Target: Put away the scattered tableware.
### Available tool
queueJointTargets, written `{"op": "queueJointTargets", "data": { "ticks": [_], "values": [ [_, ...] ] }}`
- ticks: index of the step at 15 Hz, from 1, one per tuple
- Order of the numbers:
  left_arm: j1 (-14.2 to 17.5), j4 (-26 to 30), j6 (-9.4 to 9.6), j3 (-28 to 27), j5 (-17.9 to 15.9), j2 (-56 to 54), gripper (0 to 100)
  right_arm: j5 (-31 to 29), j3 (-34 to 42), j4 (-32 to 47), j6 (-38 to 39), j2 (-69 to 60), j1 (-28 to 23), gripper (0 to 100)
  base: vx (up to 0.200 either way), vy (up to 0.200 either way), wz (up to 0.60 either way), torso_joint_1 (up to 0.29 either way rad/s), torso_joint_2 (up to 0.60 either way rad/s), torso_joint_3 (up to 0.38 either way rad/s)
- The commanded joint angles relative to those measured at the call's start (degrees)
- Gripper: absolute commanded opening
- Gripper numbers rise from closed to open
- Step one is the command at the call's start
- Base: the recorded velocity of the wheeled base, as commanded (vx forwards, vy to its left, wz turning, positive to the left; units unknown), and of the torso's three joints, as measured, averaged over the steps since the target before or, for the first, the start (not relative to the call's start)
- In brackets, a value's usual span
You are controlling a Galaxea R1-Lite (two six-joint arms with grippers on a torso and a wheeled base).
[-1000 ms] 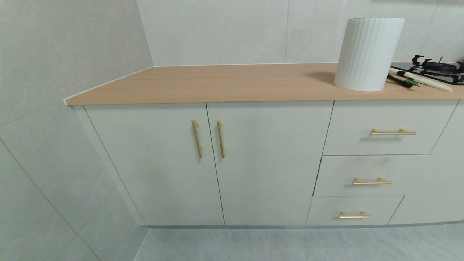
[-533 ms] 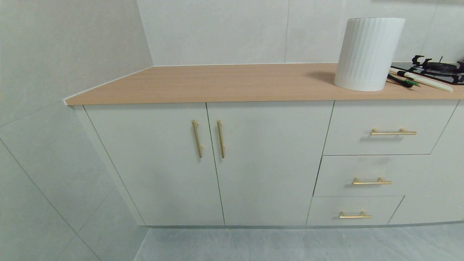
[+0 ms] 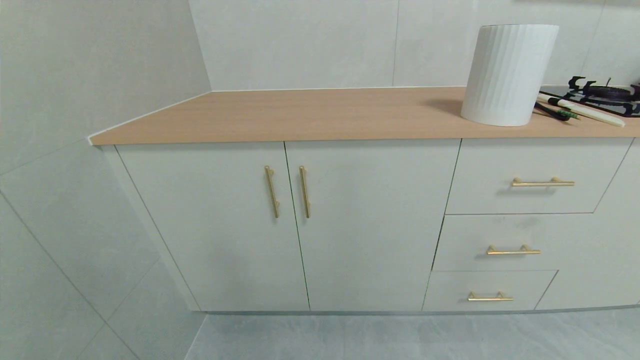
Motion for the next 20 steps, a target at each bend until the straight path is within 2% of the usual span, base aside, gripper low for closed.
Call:
{"op": "queueJointTargets", "data": {
  "ticks": [1, 5, 11, 20],
  "values": [
    [0.0, -0.1, 0.13, 0.1, 0.0, 0.0, 100, 0.4, 0.1, -0.2, -0.3, 0.3, 0.0, 100, 0.0, 0.0, 0.0, 0.0, 0.0, 0.0],
    [0.0, -0.1, -1.37, 0.1, 0.1, 0.0, 100, 0.3, 0.1, -0.2, -0.1, 0.2, 0.0, 100, 0.0, 0.0, 0.0, 0.0, 0.0, 0.0],
    [0.0, -0.1, -1.28, 0.1, 0.0, 0.0, 100, 0.4, 0.1, -0.3, 0.7, 0.2, 0.0, 100, 0.0, 0.0, 0.0, 0.0, 0.0, 0.0],
    [0.0, -0.1, -0.84, 0.1, 0.0, 0.0, 100, 0.2, 0.1, -0.3, 0.8, 0.2, 0.0, 100, 0.0, -0.2, 0.0, 0.001, 0.0, 0.002]
  ]
}}
